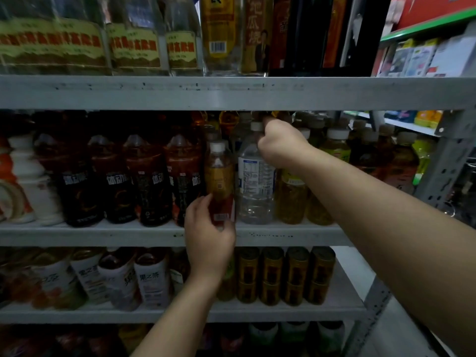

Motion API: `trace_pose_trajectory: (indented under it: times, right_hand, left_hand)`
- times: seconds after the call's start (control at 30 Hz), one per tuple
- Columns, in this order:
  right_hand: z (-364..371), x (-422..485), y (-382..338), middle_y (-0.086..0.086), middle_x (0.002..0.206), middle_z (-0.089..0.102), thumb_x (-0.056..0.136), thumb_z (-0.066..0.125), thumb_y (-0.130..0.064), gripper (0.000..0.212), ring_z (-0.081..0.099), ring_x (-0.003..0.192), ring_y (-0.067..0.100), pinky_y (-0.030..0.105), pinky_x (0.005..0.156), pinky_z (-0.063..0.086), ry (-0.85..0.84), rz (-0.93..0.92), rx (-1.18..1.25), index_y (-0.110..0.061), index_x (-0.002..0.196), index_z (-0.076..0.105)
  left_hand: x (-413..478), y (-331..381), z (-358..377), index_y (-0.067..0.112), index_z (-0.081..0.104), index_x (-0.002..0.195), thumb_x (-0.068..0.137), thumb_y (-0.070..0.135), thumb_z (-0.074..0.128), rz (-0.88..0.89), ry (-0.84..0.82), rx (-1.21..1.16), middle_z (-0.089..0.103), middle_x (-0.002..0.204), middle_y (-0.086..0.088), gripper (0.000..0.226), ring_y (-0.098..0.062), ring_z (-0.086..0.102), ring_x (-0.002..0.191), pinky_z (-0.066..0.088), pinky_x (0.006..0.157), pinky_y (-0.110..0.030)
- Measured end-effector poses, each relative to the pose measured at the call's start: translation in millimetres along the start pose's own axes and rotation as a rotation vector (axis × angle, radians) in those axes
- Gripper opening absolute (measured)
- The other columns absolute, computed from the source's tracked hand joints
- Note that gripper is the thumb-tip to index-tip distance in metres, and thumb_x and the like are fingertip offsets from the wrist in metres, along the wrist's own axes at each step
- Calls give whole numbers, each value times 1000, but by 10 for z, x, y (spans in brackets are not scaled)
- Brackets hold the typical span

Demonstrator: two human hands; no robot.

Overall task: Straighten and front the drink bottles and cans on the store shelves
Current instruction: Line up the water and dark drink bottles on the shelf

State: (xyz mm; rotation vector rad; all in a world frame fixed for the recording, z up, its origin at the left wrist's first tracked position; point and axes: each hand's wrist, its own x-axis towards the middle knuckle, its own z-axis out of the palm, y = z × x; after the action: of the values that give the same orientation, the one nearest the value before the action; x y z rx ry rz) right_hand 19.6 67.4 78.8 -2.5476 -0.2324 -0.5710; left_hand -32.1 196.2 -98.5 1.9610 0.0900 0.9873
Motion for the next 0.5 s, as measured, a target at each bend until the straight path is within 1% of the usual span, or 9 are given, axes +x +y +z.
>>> trace_pose_trajectory:
  times: [0.03,0.1,0.23,0.3,0.37,0.43,0.5]
  right_hand:
    - [6,-10,-8,-2,79,48,89,51,-12,15,51,74,19,33,66,45,36,-9,-20,-17,103,52]
    - [16,-32,-32,-2,77,48,86,53,-10,11,53,75,20,33,65,47,90,-35,-44,-17,93,49]
    - [-1,-25,-101,-1,78,50,84,56,-12,8,52,72,18,34,63,49,67,-47,-13,-17,87,50]
    - [8,-13,-110,0,80,54,84,58,-18,6,55,73,20,37,64,53,74,-39,11,-18,88,53]
    - [32,-8,-85,-1,78,55,85,59,-26,8,56,72,21,38,63,53,121,-48,-13,-20,85,54]
    - [62,-4,-52,-3,72,53,85,58,-37,17,54,66,20,34,58,50,202,-49,-44,-22,77,52]
    - [108,-9,-32,-5,68,50,84,58,-43,24,50,62,19,32,53,43,282,-52,-50,-22,75,50]
  left_hand:
    - [10,-33,-13,23,50,129,84,32,65,-1,-4,8,43,125,13,48,-7,44,118,33,93,-20]
    - [26,-66,-13,22,48,131,84,32,65,11,-10,34,46,130,6,50,-11,44,120,34,97,-24]
    - [23,-18,32,18,41,138,84,32,64,30,-48,73,45,136,-1,60,-18,42,126,38,103,-33]
    - [11,21,55,15,36,142,84,34,64,57,-66,162,42,140,-6,67,-22,40,129,39,105,-39]
    - [13,51,59,11,32,143,84,35,64,128,-37,315,40,142,-12,71,-28,39,129,38,105,-41]
    - [65,101,50,9,33,142,85,37,63,188,13,387,40,140,-16,70,-31,40,125,38,102,-43]
    - [155,166,42,8,34,141,85,33,63,237,41,395,42,138,-17,68,-33,44,121,41,98,-43]
